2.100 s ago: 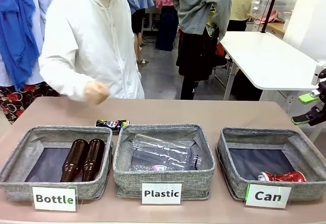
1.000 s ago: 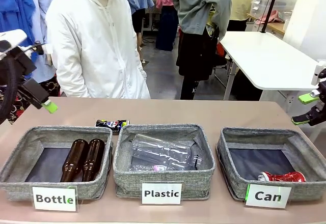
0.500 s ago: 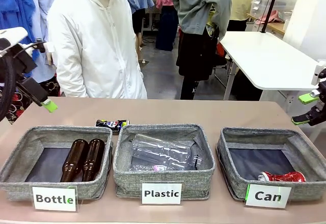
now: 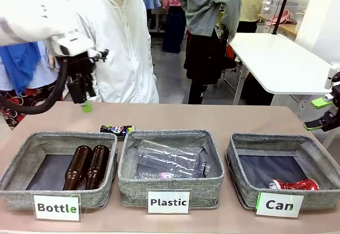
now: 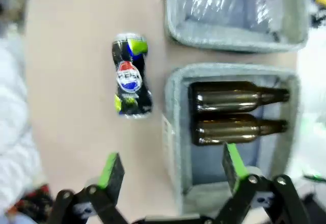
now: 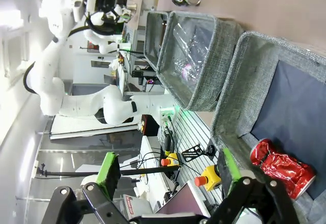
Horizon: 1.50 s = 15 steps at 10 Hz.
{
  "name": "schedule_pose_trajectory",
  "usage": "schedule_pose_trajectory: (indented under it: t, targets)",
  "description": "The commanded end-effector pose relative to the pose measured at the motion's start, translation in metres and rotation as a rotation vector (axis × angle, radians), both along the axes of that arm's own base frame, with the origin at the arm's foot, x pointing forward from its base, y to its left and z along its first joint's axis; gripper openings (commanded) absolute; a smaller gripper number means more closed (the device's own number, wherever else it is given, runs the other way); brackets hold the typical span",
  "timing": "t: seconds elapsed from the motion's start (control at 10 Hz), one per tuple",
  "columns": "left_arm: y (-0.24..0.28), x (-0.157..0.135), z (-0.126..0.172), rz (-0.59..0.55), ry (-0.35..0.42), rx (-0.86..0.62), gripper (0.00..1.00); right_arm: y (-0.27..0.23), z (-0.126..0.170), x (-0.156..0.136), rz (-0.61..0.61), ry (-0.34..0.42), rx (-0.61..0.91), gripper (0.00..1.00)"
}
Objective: Sort the can waste into the basket.
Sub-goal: Pick up the can waste from the table and place it in the right Fabric basket.
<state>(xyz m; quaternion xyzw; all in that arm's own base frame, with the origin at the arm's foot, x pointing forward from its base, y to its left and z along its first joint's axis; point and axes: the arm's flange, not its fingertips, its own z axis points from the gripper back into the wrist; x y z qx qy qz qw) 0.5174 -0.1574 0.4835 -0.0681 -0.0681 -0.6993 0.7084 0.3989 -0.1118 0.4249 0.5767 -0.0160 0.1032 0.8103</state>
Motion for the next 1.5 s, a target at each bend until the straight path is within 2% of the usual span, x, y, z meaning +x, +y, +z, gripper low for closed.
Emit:
schedule_pose_trajectory:
  t: [0.0,0.1,0.3,0.5,0.7,0.8,1.2,1.4]
  targets:
    - [0.000,0.011,-0.011,-0.275,-0.142,-0.025,1.00,0.000,-0.001,-0.002,-0.002,-0.023,-0.007,1.00]
    - [-0.010,0.011,-0.021,-0.291,-0.166,-0.017,1.00,0.000,-0.001,-0.002,-0.002,-0.023,-0.007,1.00]
    - [-0.028,0.019,-0.044,-0.301,-0.122,-0.067,1.00,0.000,-0.001,-0.002,-0.002,-0.023,-0.007,1.00]
    - [-0.051,0.031,-0.070,-0.227,-0.131,-0.043,1.00,0.000,-0.001,-0.002,-0.002,-0.023,-0.007,1.00]
    - [-0.068,0.049,-0.087,-0.168,-0.107,-0.040,1.00,0.000,-0.001,-0.002,-0.002,-0.023,-0.007,1.00]
    - [-0.075,0.059,-0.099,-0.150,-0.049,-0.060,1.00,0.000,-0.001,-0.002,-0.002,-0.023,-0.007,1.00]
    - [-0.083,0.074,-0.130,-0.116,0.084,0.036,1.00,0.000,-0.001,-0.002,-0.002,-0.023,-0.007,1.00]
    - [-0.083,0.074,-0.138,-0.119,0.090,0.061,1.00,0.000,-0.001,-0.002,-0.002,-0.023,-0.007,1.00]
